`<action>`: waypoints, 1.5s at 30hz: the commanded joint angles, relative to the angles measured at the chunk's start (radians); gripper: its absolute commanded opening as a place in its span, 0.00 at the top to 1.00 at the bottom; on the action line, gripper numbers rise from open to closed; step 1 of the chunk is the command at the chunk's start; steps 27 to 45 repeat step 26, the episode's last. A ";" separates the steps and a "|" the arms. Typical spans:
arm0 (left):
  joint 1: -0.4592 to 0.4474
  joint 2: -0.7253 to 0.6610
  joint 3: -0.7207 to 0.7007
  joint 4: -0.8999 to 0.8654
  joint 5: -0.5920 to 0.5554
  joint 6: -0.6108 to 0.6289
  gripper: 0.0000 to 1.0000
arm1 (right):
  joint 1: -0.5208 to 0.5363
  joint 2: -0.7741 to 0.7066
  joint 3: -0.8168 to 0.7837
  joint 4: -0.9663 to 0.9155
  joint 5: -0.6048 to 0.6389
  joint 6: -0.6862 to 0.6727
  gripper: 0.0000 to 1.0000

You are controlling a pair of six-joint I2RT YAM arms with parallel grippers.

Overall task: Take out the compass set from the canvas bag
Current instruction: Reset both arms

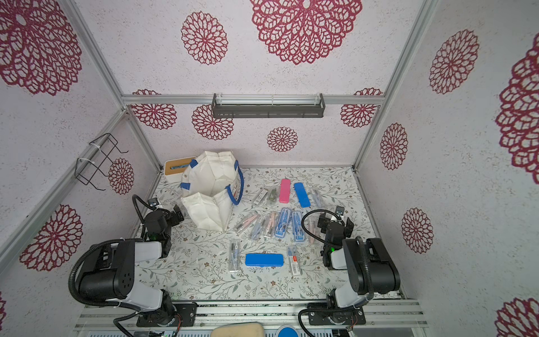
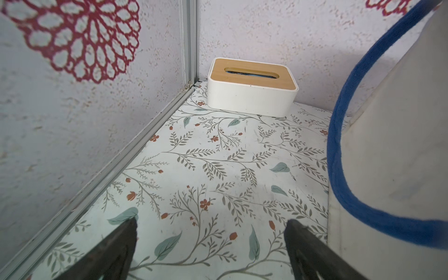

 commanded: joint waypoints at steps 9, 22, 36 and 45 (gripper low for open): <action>-0.004 -0.003 0.008 0.042 0.001 0.024 0.03 | -0.004 -0.008 0.000 0.072 -0.009 -0.020 0.01; -0.004 0.001 0.014 0.033 -0.003 0.024 0.03 | -0.027 -0.003 0.015 0.040 -0.052 -0.005 0.01; -0.017 -0.002 0.009 0.038 -0.023 0.032 0.03 | -0.019 -0.011 0.002 0.061 -0.047 -0.014 0.01; -0.017 -0.002 0.009 0.038 -0.023 0.032 0.03 | -0.019 -0.011 0.002 0.061 -0.047 -0.014 0.01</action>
